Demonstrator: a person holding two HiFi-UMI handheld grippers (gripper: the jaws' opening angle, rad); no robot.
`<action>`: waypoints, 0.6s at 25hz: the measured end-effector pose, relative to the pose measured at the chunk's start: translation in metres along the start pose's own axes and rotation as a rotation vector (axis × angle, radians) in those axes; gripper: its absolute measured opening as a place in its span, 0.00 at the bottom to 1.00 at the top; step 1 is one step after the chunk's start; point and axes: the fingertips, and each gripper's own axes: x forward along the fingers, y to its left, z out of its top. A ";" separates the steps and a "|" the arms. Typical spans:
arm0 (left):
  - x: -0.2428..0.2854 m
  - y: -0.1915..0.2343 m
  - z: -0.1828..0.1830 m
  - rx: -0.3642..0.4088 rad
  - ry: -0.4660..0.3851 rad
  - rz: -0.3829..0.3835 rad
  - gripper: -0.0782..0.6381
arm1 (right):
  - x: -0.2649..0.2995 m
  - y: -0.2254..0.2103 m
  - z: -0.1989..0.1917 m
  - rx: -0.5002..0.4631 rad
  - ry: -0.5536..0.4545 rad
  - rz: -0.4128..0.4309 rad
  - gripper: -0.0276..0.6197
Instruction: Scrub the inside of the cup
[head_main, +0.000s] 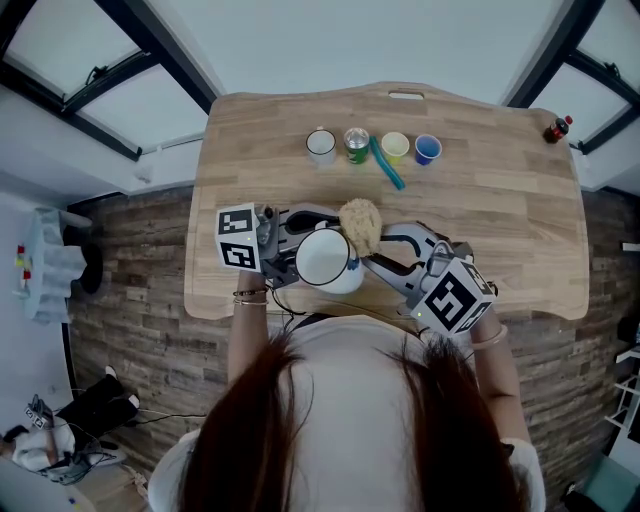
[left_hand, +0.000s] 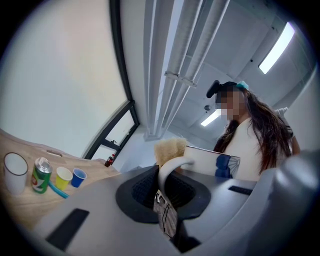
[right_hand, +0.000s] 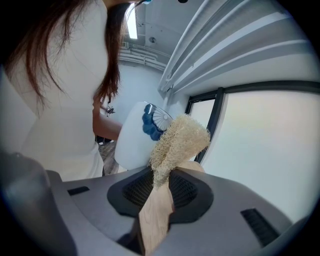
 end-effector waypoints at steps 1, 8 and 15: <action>-0.001 0.001 0.000 0.001 -0.002 0.006 0.15 | 0.000 0.000 0.000 0.001 0.001 -0.001 0.21; -0.003 0.008 0.002 0.005 -0.011 0.037 0.15 | -0.001 -0.004 -0.002 0.003 0.004 -0.015 0.21; -0.007 0.013 0.004 0.007 -0.028 0.063 0.15 | -0.001 -0.007 -0.003 0.000 0.007 -0.035 0.20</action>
